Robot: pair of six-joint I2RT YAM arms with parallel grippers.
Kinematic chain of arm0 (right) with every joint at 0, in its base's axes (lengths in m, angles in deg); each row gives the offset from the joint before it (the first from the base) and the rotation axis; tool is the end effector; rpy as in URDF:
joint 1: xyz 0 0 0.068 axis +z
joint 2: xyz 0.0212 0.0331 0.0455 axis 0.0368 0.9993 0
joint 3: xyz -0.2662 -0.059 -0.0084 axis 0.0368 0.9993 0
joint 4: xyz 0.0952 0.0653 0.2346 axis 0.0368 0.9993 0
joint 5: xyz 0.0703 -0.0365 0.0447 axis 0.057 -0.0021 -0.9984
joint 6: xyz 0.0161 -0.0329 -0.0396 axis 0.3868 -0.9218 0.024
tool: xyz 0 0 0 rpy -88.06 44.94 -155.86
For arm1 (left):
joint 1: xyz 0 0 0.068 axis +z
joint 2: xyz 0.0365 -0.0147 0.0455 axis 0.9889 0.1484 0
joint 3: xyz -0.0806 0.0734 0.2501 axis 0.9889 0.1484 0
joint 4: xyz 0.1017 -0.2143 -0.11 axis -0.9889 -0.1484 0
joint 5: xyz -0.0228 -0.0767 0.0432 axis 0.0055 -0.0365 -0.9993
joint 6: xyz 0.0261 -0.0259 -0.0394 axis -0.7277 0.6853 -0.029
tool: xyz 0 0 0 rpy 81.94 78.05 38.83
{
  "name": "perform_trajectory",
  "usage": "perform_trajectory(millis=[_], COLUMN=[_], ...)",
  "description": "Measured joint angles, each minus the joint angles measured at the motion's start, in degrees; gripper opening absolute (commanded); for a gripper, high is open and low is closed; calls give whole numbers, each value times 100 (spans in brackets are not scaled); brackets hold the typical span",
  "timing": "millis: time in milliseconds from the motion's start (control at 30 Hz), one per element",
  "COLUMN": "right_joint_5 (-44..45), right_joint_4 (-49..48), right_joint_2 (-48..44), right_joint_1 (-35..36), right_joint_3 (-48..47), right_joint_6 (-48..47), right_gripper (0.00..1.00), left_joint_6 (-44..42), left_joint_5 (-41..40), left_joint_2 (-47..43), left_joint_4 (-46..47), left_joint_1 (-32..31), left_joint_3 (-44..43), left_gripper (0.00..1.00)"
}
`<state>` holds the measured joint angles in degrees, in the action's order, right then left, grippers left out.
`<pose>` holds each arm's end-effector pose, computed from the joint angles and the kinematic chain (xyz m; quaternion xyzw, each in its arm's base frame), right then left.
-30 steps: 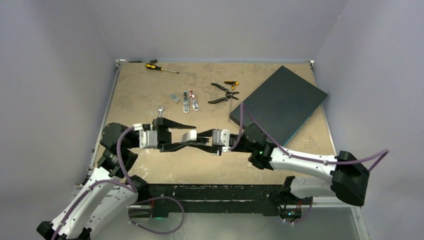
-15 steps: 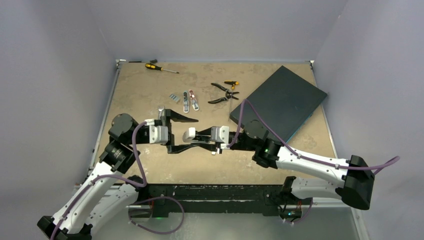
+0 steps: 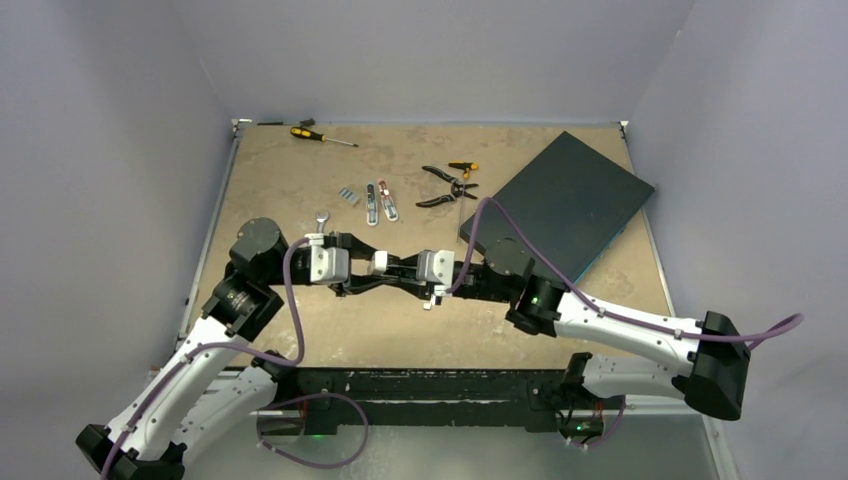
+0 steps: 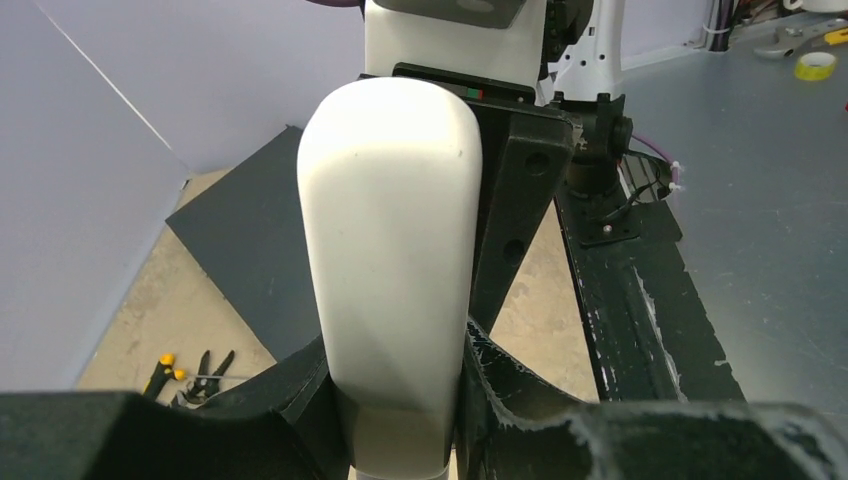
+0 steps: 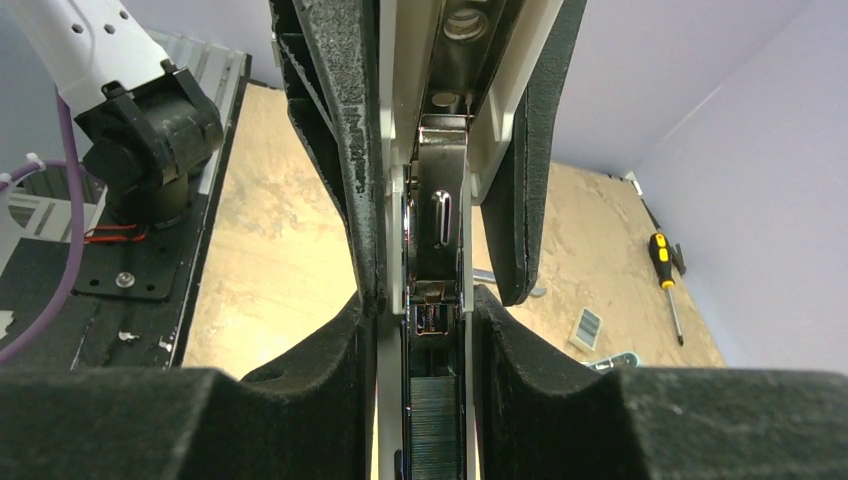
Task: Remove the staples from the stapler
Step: Unload the staple at the center of the board.
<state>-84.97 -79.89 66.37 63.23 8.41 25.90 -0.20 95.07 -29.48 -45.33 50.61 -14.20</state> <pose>0.1167 0.2366 0.3397 -0.5252 0.3945 0.3553 0.6650 0.1193 -0.1061 0.3676 0.5463 0.4464 -0.4266 0.5659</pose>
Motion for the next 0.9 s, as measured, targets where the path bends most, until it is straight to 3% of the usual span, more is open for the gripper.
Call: perform_trajectory(millis=[167, 300, 400, 533, 633, 733, 767, 900], right_joint_5=[66, 103, 116, 116, 120, 133, 164, 400], right_joint_4=[59, 125, 146, 146, 151, 138, 131, 120], right_joint_2=[-59, -107, -127, -127, -127, -138, -179, -721], right_joint_1=[13, 28, 33, 39, 44, 57, 68, 28], right_joint_3=[-2, -2, -2, -2, -2, 4, 33, 317], right_joint_6=[-52, -127, -184, -243, -291, -328, -275, -96], right_gripper=[0, 0, 1, 10, 31, 69, 77, 87], left_joint_6=[-142, -232, -297, -463, -608, -859, -1001, -1803], left_joint_5=[55, 144, 184, 245, 247, 223, 223, 142], left_joint_2=[24, 37, 42, 33, 22, -59, -103, -442], left_joint_4=[-87, -87, -85, -140, -210, -302, -369, -763], left_joint_1=[-2, -2, -2, -2, -2, -11, -11, 9], left_joint_3=[-61, -63, -63, -70, -85, -83, -79, 11], left_gripper=[0, 14, 0, 0, 0, 0, 0, 0])
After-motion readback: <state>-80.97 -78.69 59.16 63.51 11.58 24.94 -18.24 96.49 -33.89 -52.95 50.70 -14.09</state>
